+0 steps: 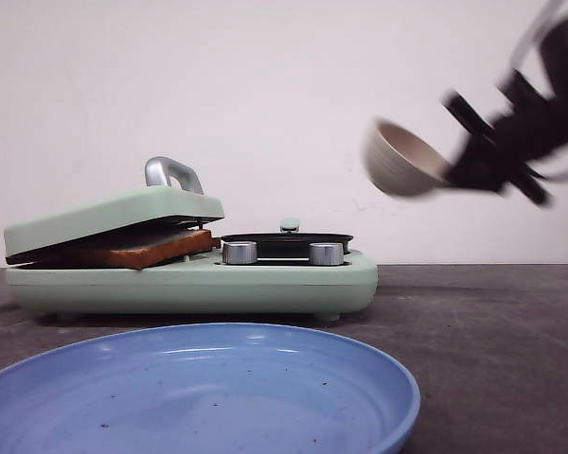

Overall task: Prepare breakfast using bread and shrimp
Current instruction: 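Grasp the rim of the cream shrimp bowl with the right gripper, then lift the bowl over the black pan and tip shrimp into it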

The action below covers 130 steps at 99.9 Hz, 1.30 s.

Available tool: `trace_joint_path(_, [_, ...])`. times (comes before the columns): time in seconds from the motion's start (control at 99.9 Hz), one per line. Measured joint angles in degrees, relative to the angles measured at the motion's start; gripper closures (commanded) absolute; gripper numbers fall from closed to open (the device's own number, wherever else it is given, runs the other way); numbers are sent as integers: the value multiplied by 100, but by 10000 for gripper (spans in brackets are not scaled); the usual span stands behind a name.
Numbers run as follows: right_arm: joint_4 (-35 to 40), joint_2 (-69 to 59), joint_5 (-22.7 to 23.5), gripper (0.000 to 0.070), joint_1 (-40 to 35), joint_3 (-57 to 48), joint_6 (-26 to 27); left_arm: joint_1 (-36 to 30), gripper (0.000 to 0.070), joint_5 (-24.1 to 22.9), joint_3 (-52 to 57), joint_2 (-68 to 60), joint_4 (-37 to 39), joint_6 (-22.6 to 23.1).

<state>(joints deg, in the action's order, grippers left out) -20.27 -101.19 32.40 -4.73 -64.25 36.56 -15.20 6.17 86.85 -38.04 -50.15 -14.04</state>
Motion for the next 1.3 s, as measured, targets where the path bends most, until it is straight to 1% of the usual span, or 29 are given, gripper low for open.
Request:
trace_joint_path(0.06, [22, 9, -146, 700, -332, -280, -13, 0, 700, 2, 0, 0, -22, -2])
trace_joint_path(0.14, [225, 24, -516, 700, -800, -597, -140, 0, 700, 0, 0, 0, -52, -2])
trace_joint_path(0.28, [833, 22, -1298, 700, -1534, -1143, -671, 2, 700, 57, 0, 0, -192, -11])
trace_joint_path(0.39, [1005, 9, -1827, 700, -1985, -1521, -1091, 0, 700, 125, 0, 0, -402, -28])
trace_joint_path(0.49, [1012, 7, -2435, 700, -2216, -1696, -1429, 0, 700, 125, -2, 2, -457, -28])
trace_joint_path(0.62, [1047, -13, -3414, 700, -2385, -1703, -1886, 0, 700, 136, 0, 33, -459, -46])
trace_joint_path(0.68, [1056, -24, -3694, 700, -2415, -1703, -2111, 0, 700, 168, -2, 63, -468, -46])
trace_joint_path(0.75, [1058, -26, -3912, 700, -2446, -1703, -2387, 0, 700, 190, -2, 103, -494, -46])
trace_joint_path(0.801, [1058, -26, -4148, 700, -2468, -1703, -2640, 0, 700, 236, -2, 122, -494, -48])
trace_joint_path(0.901, [1010, -28, -4780, 700, -2542, -1703, -3292, 0, 700, 293, -2, 149, -501, -48])
trace_joint_path(1.021, [702, -33, -5167, 700, -2625, -1703, -4155, 0, 700, 304, -2, 173, -520, -48])
trace_joint_path(1.141, [306, -33, -5412, 700, -2695, -1703, -4966, 0, 700, 313, -2, 245, -538, -61])
trace_joint_path(1.161, [125, -33, -5473, 700, -2721, -1703, -5283, 0, 700, 313, -2, 273, -540, -92])
trace_joint_path(1.301, [-240, -33, -5473, 700, -2754, -1703, -6164, 0, 700, 313, -2, 304, -544, -162])
